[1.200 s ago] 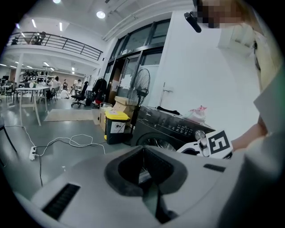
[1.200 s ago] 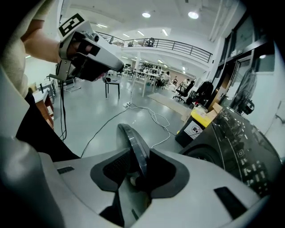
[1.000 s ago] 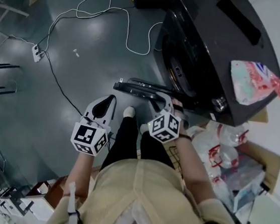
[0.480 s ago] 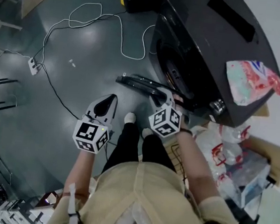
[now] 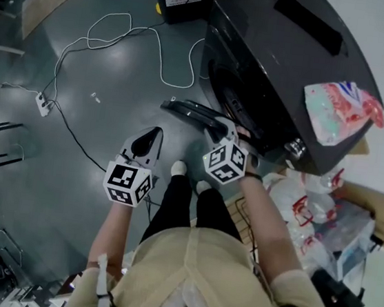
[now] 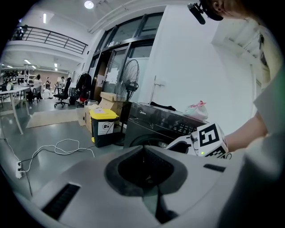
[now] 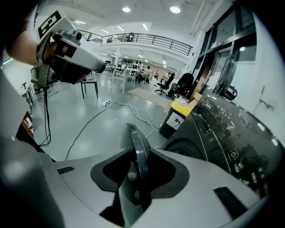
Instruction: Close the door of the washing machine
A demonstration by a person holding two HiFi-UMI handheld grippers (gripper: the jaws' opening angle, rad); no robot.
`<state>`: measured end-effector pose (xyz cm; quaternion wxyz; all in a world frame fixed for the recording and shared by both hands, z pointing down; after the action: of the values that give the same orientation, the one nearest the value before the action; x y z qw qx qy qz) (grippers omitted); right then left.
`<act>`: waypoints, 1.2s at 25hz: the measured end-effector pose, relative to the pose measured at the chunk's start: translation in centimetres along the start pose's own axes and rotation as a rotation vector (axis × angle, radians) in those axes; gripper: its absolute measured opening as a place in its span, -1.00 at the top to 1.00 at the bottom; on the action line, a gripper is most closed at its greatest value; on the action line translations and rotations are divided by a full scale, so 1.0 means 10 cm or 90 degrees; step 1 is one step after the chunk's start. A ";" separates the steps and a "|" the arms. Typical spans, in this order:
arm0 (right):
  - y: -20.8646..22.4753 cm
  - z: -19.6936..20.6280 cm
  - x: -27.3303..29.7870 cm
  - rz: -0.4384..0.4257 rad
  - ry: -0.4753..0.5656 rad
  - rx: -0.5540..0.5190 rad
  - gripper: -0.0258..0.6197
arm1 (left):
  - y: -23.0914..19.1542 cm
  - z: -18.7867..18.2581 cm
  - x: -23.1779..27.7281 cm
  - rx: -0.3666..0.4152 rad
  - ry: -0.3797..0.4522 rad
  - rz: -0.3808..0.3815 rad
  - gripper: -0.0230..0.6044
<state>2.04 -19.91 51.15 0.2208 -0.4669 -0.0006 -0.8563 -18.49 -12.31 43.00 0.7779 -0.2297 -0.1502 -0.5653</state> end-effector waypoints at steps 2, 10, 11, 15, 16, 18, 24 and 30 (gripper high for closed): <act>0.06 0.00 0.02 0.005 -0.001 0.007 0.53 | -0.01 -0.02 0.05 0.004 -0.001 0.003 0.91; 0.32 -0.02 0.10 0.025 -0.008 0.035 0.53 | -0.05 -0.07 0.20 0.014 -0.011 0.017 0.91; 0.36 -0.01 0.11 0.029 -0.009 0.039 0.53 | -0.05 -0.07 0.22 0.014 -0.012 0.020 0.91; 0.49 0.00 0.14 0.049 -0.011 0.058 0.53 | -0.04 -0.07 0.30 0.017 -0.017 0.032 0.91; 0.52 0.01 0.15 0.055 -0.011 0.061 0.53 | -0.04 -0.07 0.32 0.018 -0.017 0.035 0.91; 0.57 0.01 0.16 0.065 -0.013 0.067 0.53 | -0.03 -0.08 0.36 0.020 -0.018 0.039 0.91; 0.70 0.03 0.19 0.082 -0.011 0.089 0.53 | 0.00 -0.22 0.46 0.027 -0.008 0.050 0.91; 0.78 0.04 0.22 0.108 -0.014 0.102 0.53 | -0.03 -0.34 0.52 0.030 0.001 0.051 0.91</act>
<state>4.33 -27.68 51.52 0.3294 -0.4551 -0.0320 -0.8267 -17.23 -18.37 42.75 0.8050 -0.2167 -0.1537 -0.5304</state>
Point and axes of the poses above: the fingertips, and each gripper's own axes: x forward along the fingers, y to its right, z out of its underside, the point moved 9 cm from there along -x, backward along the fingers, and after that the axes turned 5 degrees about -z, right-handed, at the moved point
